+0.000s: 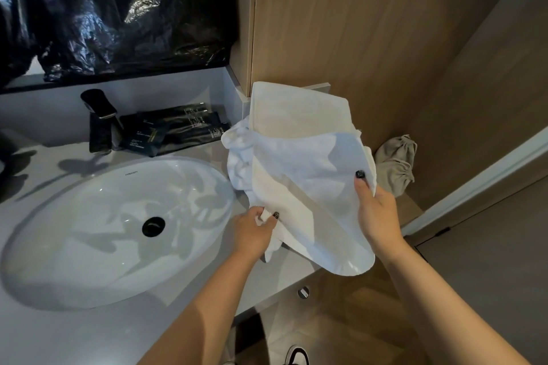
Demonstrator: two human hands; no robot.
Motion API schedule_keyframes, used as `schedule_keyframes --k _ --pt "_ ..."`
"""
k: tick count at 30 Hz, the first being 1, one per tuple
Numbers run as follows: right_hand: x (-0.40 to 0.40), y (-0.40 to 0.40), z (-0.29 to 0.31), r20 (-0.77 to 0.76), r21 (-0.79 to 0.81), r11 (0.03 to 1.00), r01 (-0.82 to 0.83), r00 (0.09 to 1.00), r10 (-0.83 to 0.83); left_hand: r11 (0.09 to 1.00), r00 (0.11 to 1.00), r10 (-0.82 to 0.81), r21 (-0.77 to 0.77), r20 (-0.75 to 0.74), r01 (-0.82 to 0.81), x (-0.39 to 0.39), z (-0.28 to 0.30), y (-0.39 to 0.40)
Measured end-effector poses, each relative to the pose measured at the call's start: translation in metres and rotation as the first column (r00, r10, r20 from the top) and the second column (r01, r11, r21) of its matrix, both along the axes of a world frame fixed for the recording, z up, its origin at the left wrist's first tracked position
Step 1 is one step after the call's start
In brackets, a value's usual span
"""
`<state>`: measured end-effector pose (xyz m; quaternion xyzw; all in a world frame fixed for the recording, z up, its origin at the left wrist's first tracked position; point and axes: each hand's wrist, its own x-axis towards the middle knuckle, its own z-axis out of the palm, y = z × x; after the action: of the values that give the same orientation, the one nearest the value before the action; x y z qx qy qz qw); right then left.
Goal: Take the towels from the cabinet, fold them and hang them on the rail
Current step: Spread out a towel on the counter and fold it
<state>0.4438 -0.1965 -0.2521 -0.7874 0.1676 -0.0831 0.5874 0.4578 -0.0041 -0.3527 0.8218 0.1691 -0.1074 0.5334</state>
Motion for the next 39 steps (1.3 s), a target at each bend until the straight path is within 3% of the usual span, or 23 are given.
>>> schedule_keyframes --k 4,7,11,14,17,20,23,25,26,30,35,39 --pt "-0.004 -0.003 0.008 0.002 -0.011 1.0 0.025 1.0 -0.025 0.99 0.985 0.04 0.126 0.165 -0.061 -0.007 0.008 -0.001" --pt "-0.006 -0.001 0.013 0.032 -0.01 0.998 0.065 0.997 -0.065 0.996 0.948 0.065 0.045 0.312 -0.083 -0.038 0.028 0.001" --pt "-0.011 0.003 0.01 0.079 -0.061 0.995 0.077 0.994 -0.072 0.969 0.957 0.191 -0.195 0.216 -0.149 -0.091 0.032 0.013" --pt "-0.028 0.015 -0.002 0.137 -0.193 0.98 -0.054 0.987 0.081 0.944 0.958 0.24 -0.27 0.156 -0.192 -0.108 0.025 0.02" --pt "-0.047 0.028 -0.022 0.075 -0.396 0.878 -0.27 0.943 0.324 0.918 0.948 0.29 -0.318 0.13 -0.237 -0.108 0.021 0.028" --pt "-0.054 0.031 -0.044 -0.033 -0.565 0.751 -0.343 0.918 0.394 0.94 0.975 0.191 -0.309 0.113 -0.148 -0.105 0.013 0.036" --pt "-0.063 0.036 -0.072 -0.136 -0.783 0.43 -0.449 0.799 0.586 0.99 0.996 0.05 -0.138 0.076 -0.04 -0.099 0.007 0.042" --pt "-0.07 0.044 -0.093 -0.304 -0.772 0.255 -0.583 0.69 0.657 1.0 0.998 0.013 -0.028 0.058 -0.011 -0.094 0.009 0.043" --pt "-0.073 0.048 -0.1 -0.364 -0.748 0.217 -0.627 0.661 0.656 1.0 0.999 -0.014 0.007 0.049 0.014 -0.093 0.011 0.043" --pt "-0.077 0.058 -0.115 -0.428 -0.729 0.184 -0.659 0.649 0.629 0.997 0.997 -0.081 0.006 -0.016 0.081 -0.088 0.018 0.039" --pt "-0.072 0.06 -0.124 -0.483 -0.799 0.118 -0.59 0.746 0.458 0.961 0.991 0.008 -0.272 -0.131 -0.043 -0.095 0.018 0.045" --pt "-0.077 0.065 -0.131 -0.51 -0.796 0.119 -0.593 0.764 0.395 0.952 0.992 -0.02 -0.306 -0.121 -0.018 -0.103 0.017 0.054"
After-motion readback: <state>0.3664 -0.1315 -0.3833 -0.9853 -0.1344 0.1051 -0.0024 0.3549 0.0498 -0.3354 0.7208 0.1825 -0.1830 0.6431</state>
